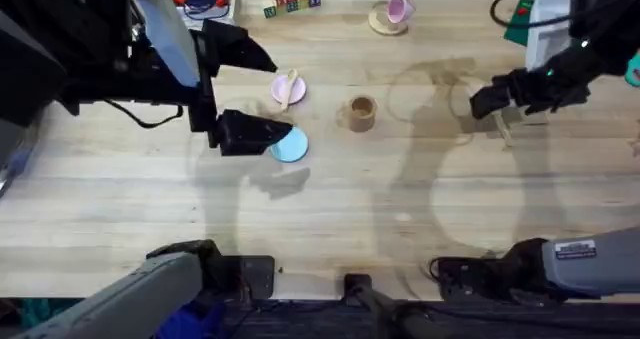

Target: Pick up a utensil and set it on the pink plate, then put the other utensil in the container.

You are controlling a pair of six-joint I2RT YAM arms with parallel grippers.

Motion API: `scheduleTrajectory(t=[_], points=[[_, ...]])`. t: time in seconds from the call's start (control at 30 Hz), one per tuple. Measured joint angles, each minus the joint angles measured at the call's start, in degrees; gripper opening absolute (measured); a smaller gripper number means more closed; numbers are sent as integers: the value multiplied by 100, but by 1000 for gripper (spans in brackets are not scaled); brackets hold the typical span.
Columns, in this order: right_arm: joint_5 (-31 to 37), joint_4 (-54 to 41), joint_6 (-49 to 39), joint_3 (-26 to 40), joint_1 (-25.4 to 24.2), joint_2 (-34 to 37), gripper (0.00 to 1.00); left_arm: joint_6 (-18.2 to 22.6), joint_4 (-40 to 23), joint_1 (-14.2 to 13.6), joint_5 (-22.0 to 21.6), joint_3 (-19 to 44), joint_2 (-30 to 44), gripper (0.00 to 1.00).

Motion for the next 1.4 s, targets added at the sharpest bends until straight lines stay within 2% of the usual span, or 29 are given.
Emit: scheduleTrajectory(t=[0.27,1.4], points=[[-4,451,4,-516,0,3,996,0,1,0,0,0,0,993],[-206,788,2,-542,-29,90,997,0,1,0,0,0,0,993]])
